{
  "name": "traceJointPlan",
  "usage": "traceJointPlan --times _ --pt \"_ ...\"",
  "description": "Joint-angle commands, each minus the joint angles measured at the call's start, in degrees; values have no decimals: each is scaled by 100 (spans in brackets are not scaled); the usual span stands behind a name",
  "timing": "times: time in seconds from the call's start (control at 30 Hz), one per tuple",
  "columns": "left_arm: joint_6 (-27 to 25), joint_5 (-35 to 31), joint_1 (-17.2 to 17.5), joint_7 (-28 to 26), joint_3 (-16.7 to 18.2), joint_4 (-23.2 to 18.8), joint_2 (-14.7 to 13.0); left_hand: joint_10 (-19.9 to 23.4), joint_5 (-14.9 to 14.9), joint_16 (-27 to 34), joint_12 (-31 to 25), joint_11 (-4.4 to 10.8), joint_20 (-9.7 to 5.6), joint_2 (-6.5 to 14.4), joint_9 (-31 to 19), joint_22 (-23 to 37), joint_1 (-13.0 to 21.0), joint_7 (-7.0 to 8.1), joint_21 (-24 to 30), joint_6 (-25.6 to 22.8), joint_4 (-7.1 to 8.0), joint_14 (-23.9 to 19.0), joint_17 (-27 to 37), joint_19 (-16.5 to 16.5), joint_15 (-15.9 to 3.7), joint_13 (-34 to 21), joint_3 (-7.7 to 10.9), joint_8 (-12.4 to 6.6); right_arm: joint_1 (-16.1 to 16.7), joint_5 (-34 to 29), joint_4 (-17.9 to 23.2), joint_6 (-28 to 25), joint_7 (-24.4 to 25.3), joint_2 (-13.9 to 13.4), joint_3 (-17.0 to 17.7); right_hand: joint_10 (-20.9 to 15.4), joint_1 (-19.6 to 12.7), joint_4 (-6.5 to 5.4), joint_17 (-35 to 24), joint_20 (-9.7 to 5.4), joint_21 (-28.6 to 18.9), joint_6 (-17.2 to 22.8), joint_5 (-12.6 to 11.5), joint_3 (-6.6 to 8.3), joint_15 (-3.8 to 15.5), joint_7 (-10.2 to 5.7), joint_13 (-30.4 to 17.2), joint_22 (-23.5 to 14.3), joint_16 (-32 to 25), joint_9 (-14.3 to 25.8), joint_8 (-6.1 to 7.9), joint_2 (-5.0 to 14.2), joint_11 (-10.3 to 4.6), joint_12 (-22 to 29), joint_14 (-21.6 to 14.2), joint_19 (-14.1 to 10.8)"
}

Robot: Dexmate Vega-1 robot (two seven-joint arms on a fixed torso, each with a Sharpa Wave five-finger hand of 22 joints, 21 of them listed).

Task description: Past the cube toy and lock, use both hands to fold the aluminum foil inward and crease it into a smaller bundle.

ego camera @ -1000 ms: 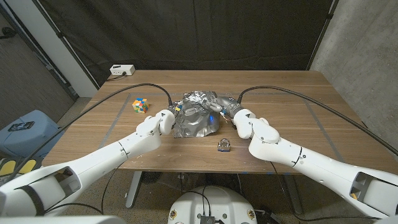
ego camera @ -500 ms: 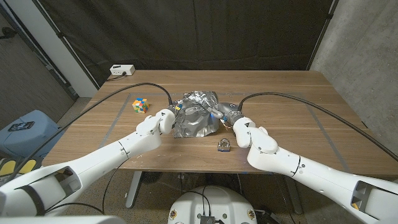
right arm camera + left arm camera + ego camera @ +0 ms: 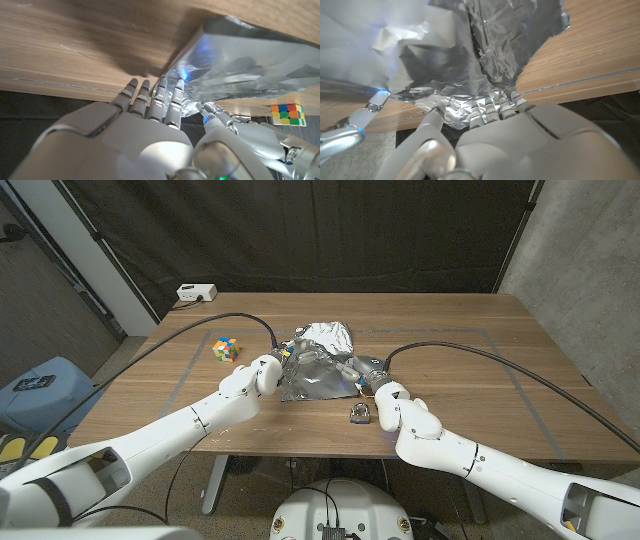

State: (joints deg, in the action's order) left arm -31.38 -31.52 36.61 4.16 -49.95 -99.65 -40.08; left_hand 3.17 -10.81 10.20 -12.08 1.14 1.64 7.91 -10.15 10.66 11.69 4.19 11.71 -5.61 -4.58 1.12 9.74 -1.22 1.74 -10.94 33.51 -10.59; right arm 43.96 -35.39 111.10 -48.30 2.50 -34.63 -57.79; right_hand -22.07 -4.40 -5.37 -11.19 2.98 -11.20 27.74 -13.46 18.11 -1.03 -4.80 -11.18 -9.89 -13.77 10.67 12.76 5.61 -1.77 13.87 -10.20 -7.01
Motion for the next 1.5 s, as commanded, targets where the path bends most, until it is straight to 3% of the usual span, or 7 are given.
traceJointPlan --times 0.03,0.33,0.63,1.1,1.5 --pt "33 55 35 -15 18 -49 -31 1 -10 16 11 -7 15 -11 -6 -2 56 -8 30 -22 -19 -32 14 31 11 -12 35 9 108 21 -46 20 238 9 9 0 -54 34 -4 -20 -3 70 7 40 3 11 -5 5 -16 2 11 9 -31 -31 -67 -4" --pt "45 57 65 -52 16 -90 -12 2 -10 14 10 -6 14 -13 -6 -2 53 -7 30 -15 -23 -29 14 32 11 -13 37 11 193 -158 406 5 358 -167 100 -7 -76 52 -1 -35 0 74 12 60 13 10 -5 5 -4 3 0 17 -33 -46 -70 -6" --pt "13 33 78 -76 13 -132 13 -3 -10 14 12 -4 11 -12 -6 -2 53 -12 31 -16 -25 -29 14 36 3 -13 40 10 140 -392 1078 -124 -55 -383 171 23 -109 80 3 -38 5 65 19 89 -28 -29 -7 6 27 4 -22 28 -9 -82 -36 0" --pt "6 15 130 -108 36 -214 -47 5 -11 12 8 -1 7 -10 -6 -2 54 -19 33 -22 -32 -29 13 42 8 -13 47 7 386 -640 1414 -466 -362 -356 153 32 -165 133 8 -23 29 53 33 129 -58 -31 -9 6 66 4 -51 28 -2 -116 3 58" --pt "7 -18 128 -88 51 -215 -79 8 -11 13 7 -8 11 -11 -6 -2 53 -19 32 -32 -36 -31 14 41 8 -13 50 4 570 -740 1443 -823 -385 -258 3 105 -177 154 2 -26 33 46 49 150 -83 -14 -12 6 105 5 -74 27 48 -167 63 80"
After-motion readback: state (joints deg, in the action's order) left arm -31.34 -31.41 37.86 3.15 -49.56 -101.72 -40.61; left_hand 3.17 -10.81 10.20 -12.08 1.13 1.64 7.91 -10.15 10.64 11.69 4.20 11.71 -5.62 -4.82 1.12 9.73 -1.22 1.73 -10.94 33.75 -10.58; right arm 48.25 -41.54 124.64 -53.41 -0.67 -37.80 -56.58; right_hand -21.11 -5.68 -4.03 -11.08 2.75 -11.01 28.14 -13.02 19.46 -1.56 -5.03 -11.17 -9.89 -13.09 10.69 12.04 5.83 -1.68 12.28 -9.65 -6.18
